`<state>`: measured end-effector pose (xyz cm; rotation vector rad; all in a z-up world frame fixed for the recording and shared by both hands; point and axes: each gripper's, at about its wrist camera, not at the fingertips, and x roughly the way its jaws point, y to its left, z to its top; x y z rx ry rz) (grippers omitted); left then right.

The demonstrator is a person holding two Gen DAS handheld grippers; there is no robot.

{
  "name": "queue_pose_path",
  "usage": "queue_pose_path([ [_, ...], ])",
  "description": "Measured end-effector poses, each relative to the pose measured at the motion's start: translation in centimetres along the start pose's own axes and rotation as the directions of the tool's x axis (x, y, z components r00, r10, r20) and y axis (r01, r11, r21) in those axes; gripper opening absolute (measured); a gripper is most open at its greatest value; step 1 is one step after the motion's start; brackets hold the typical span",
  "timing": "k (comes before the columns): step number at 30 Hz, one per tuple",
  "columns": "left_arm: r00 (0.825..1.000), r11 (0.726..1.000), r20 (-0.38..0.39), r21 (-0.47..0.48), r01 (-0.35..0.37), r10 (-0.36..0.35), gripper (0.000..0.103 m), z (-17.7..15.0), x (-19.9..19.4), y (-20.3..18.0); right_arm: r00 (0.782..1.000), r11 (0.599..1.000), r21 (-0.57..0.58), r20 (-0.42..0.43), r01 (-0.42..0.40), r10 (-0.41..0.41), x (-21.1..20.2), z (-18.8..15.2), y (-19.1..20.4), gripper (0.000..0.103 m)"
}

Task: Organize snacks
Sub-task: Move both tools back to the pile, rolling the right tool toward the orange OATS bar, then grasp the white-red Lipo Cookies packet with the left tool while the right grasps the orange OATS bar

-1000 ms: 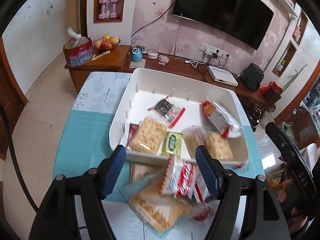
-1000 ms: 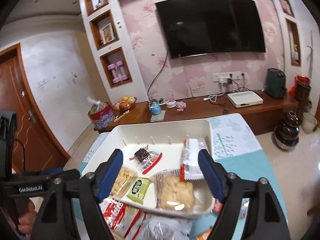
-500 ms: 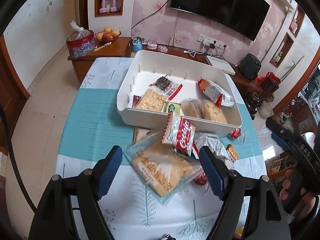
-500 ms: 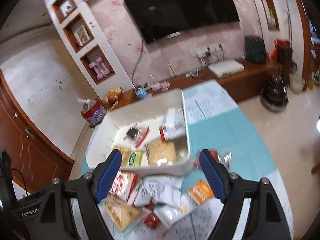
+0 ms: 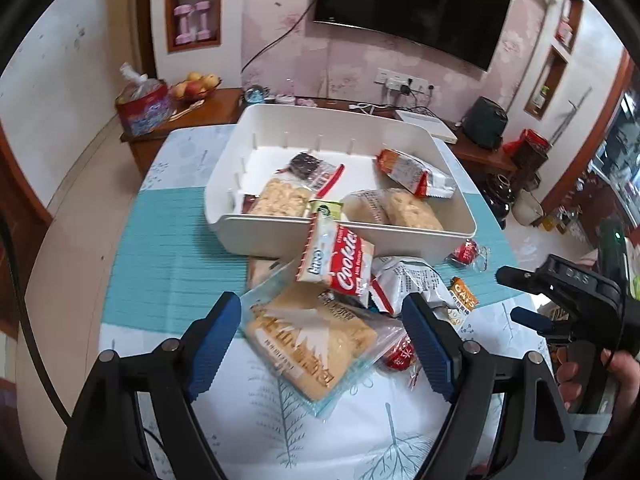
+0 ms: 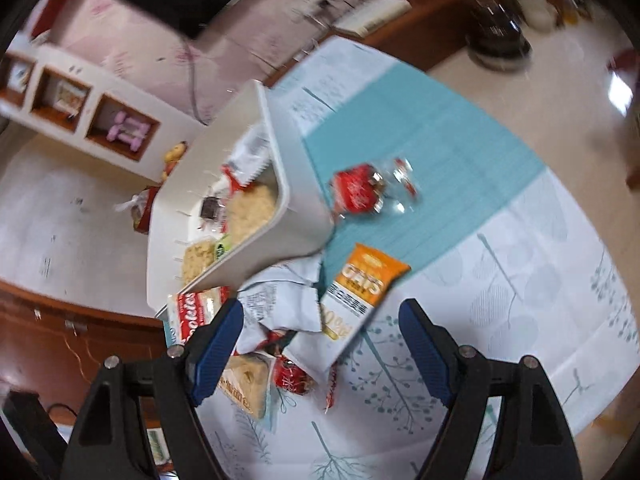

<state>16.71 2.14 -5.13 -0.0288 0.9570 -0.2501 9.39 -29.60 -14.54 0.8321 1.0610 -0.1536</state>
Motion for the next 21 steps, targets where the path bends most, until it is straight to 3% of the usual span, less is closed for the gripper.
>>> queue_pose_path([
  [14,0.996,0.999,-0.086,0.04,-0.011,0.014,0.082,-0.2,7.8,-0.7,0.989,0.992,0.02,-0.084,0.126,-0.124,4.7,0.8,-0.6,0.08],
  [21,0.994,0.997,-0.107,0.071,-0.008,0.016,0.082,0.1,10.5,-1.3,0.981,0.985,0.013,-0.101,0.169,-0.167,6.3,0.8,-0.5,0.068],
])
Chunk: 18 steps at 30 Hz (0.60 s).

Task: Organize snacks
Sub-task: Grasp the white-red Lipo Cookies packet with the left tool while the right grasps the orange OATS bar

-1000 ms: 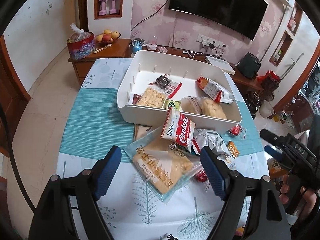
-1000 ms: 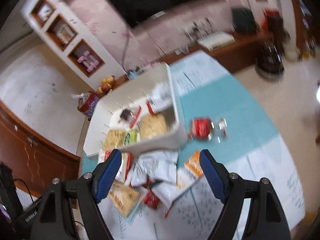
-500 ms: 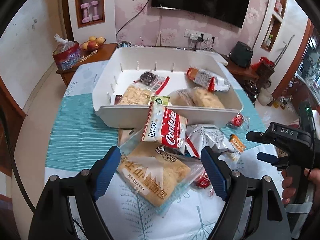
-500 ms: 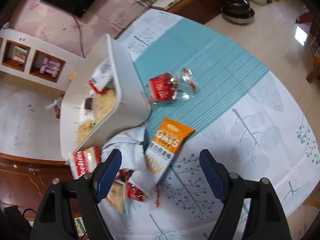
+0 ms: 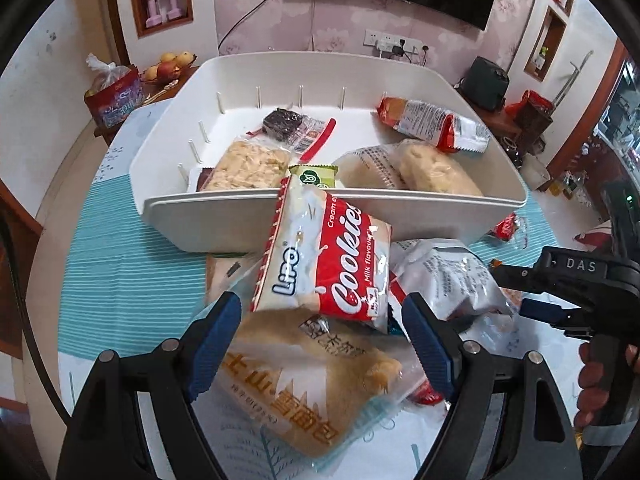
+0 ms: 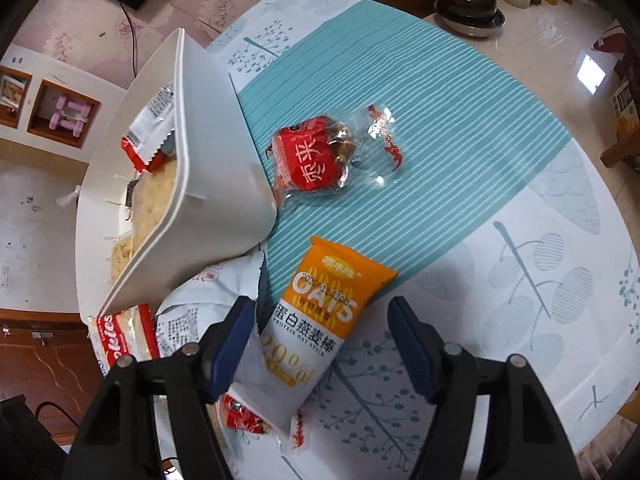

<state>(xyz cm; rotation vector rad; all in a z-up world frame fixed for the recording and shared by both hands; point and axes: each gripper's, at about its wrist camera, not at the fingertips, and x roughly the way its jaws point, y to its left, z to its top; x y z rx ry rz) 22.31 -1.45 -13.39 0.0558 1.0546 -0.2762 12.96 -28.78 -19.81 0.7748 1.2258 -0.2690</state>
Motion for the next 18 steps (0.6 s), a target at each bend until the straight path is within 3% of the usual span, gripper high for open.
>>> queue_pose_path([
  [13,0.997,0.997,-0.011,0.042,-0.072,0.072,0.084,1.0,2.4,-0.8,0.994,0.99,-0.099,0.052,0.101,-0.096,0.7,0.2,1.9,0.062],
  [18,0.994,0.992,-0.007,0.065,-0.104,0.105,0.084,1.0,2.8,-1.3,0.986,0.975,-0.16,0.085,0.153,-0.14,0.7,-0.4,2.6,0.052],
])
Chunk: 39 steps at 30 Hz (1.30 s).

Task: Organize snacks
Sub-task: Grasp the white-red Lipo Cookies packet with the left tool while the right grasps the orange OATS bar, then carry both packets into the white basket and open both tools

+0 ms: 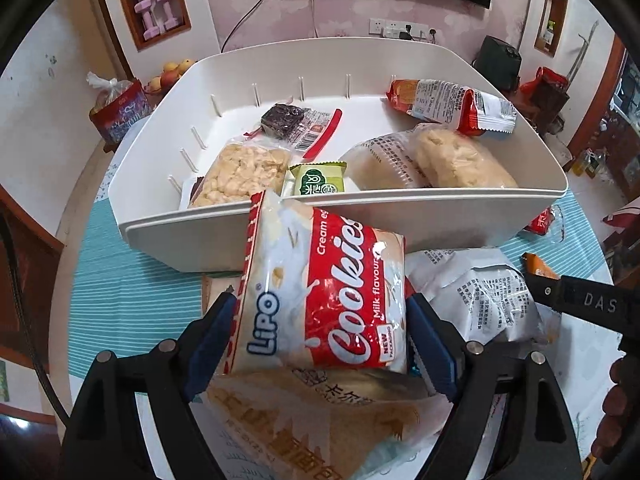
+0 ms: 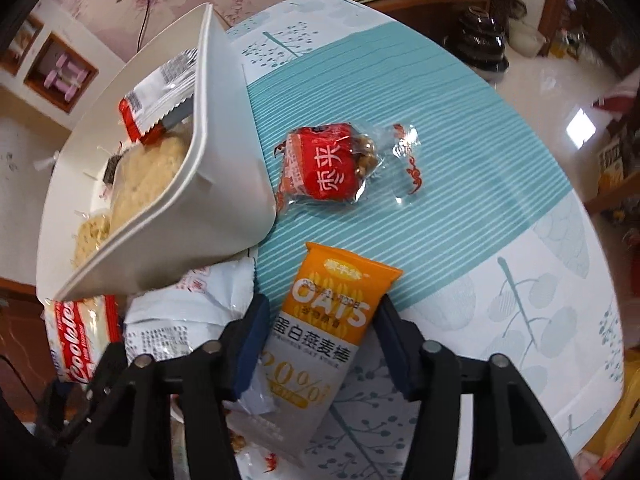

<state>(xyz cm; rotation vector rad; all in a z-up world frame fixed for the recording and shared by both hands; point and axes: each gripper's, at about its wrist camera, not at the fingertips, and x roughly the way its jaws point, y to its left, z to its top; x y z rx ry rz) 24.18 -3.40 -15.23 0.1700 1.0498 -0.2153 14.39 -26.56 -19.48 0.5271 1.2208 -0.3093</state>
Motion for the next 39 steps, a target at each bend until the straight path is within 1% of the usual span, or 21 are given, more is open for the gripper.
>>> queue_pose_path([
  [3,1.0,1.0,0.003,0.006,-0.01,0.01,0.084,0.0,0.1,-0.1,1.0,1.0,-0.01,0.005,0.0,0.0,-0.1,-0.1,0.0,0.051],
  [7,1.0,1.0,0.005,0.013,-0.019,0.019,0.077,-0.1,-0.2,-0.2,1.0,0.999,-0.033,0.01,-0.005,0.005,-0.2,-0.2,0.1,0.049],
  [9,1.0,1.0,0.005,0.014,-0.016,0.016,0.07,-0.3,-0.3,-0.2,1.0,0.999,-0.039,0.008,-0.016,0.016,-0.3,-0.3,-0.1,0.049],
  [11,1.0,1.0,0.005,0.009,-0.014,0.014,0.061,-0.3,-0.5,-0.1,1.0,0.999,-0.035,0.004,-0.027,0.027,-0.3,-0.3,-0.3,0.048],
  [13,1.0,1.0,0.008,0.012,-0.012,0.012,0.055,-0.4,-0.9,0.0,0.999,0.999,-0.033,-0.001,-0.037,0.037,-0.3,-0.3,-0.4,0.047],
  [14,1.0,1.0,0.01,0.012,-0.012,0.012,0.049,-0.4,-1.0,0.0,0.999,0.999,-0.032,-0.003,-0.043,0.043,-0.3,-0.4,-0.4,0.047],
  [17,1.0,1.0,0.013,0.008,-0.013,0.013,0.038,-0.3,-1.4,0.1,0.998,0.997,-0.037,-0.013,-0.062,0.062,-0.4,-0.6,-0.4,0.046],
  [18,1.0,1.0,0.014,0.008,-0.016,0.016,0.036,-0.4,-1.6,0.1,0.998,0.997,-0.039,-0.013,-0.068,0.068,-0.5,-0.7,-0.4,0.046],
  [20,1.0,1.0,0.018,0.006,-0.025,0.025,0.025,-0.4,-1.9,0.2,0.997,0.996,-0.045,-0.011,-0.076,0.076,-0.7,-0.9,-0.4,0.046],
  [21,0.999,1.0,0.02,0.004,-0.03,0.03,0.023,-0.5,-2.3,0.3,0.997,0.996,-0.047,-0.012,-0.081,0.08,-0.8,-1.1,-0.4,0.045],
  [22,0.999,1.0,0.021,0.001,-0.03,0.03,0.019,-0.5,-2.5,0.4,0.996,0.995,-0.046,-0.013,-0.085,0.085,-0.9,-1.2,-0.4,0.045],
  [29,0.999,0.999,0.027,-0.034,0.023,-0.022,0.017,-1.3,-4.4,1.2,0.992,0.991,-0.055,0.001,-0.123,0.123,-2.4,-1.9,-0.4,0.045],
  [32,0.998,0.997,0.034,-0.053,0.063,-0.061,0.016,-1.6,-5.4,1.4,0.99,0.989,-0.057,0.014,-0.138,0.139,-3.2,-2.0,-0.4,0.045],
  [39,0.99,0.989,0.078,-0.08,0.124,-0.118,0.015,-1.8,-8.7,1.9,0.98,0.979,-0.082,0.05,-0.188,0.192,-5.9,-2.4,-0.1,0.044],
])
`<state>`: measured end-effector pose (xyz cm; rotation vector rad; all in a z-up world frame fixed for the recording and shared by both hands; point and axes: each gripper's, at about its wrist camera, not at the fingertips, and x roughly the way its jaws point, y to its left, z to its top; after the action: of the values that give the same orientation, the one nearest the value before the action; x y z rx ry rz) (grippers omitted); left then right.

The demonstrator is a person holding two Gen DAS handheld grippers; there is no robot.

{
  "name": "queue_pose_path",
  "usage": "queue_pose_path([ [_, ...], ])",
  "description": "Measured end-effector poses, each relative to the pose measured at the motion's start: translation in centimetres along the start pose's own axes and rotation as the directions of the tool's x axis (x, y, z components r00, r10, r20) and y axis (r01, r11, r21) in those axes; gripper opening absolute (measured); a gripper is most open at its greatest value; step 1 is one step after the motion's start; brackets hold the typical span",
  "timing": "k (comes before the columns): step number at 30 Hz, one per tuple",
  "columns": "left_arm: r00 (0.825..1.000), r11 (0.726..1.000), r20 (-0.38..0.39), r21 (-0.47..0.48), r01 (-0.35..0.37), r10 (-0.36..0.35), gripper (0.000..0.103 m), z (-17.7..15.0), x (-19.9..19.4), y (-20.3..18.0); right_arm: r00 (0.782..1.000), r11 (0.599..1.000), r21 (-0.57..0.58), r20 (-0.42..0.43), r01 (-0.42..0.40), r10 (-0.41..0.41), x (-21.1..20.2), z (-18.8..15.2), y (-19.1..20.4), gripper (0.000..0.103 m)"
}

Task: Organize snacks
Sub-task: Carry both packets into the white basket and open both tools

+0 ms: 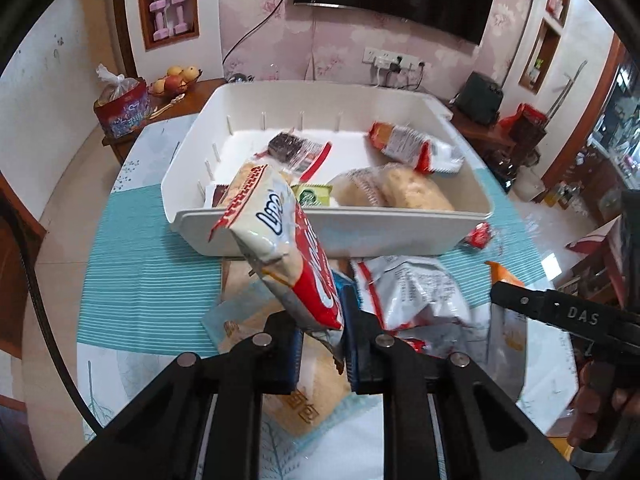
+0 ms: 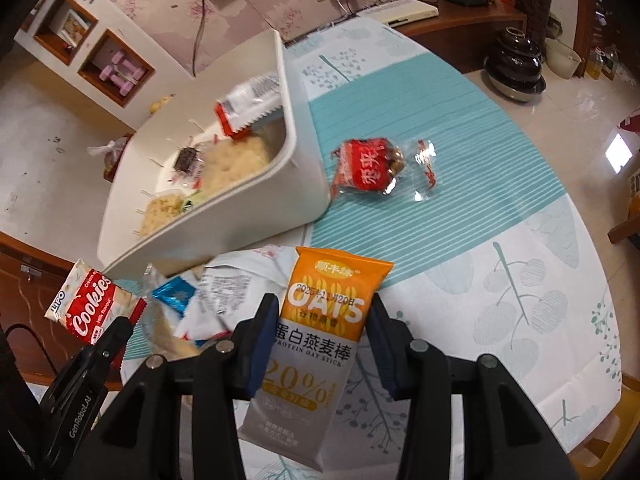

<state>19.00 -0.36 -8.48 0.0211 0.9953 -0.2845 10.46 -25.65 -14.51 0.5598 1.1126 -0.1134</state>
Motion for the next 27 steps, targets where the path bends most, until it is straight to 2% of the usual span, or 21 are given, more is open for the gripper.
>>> queue_pose_path([
  [4,0.999,0.999,0.033,-0.01,0.044,-0.043,0.015,0.6,-2.3,0.0,0.999,0.999,-0.031,0.028,-0.034,0.035,-1.6,0.2,1.2,0.044],
  [7,0.997,1.0,0.08,0.022,0.018,-0.02,0.015,1.4,-3.9,-0.4,0.997,0.996,-0.056,0.047,-0.064,0.066,-2.7,0.6,2.1,0.044],
  [15,0.982,0.997,0.184,0.062,0.041,-0.052,0.015,4.5,-6.4,-0.8,0.987,0.988,-0.119,0.11,-0.101,0.114,-4.0,3.0,4.9,0.044],
  [23,0.967,0.996,0.251,0.082,0.028,-0.048,0.015,8.0,-5.6,-0.4,0.971,0.975,-0.196,0.195,-0.103,0.142,-3.4,6.3,7.7,0.044],
  [27,0.961,0.997,0.275,0.078,0.017,-0.038,0.015,9.7,-4.0,0.5,0.951,0.962,-0.26,0.267,-0.087,0.158,-2.5,7.4,9.2,0.044],
])
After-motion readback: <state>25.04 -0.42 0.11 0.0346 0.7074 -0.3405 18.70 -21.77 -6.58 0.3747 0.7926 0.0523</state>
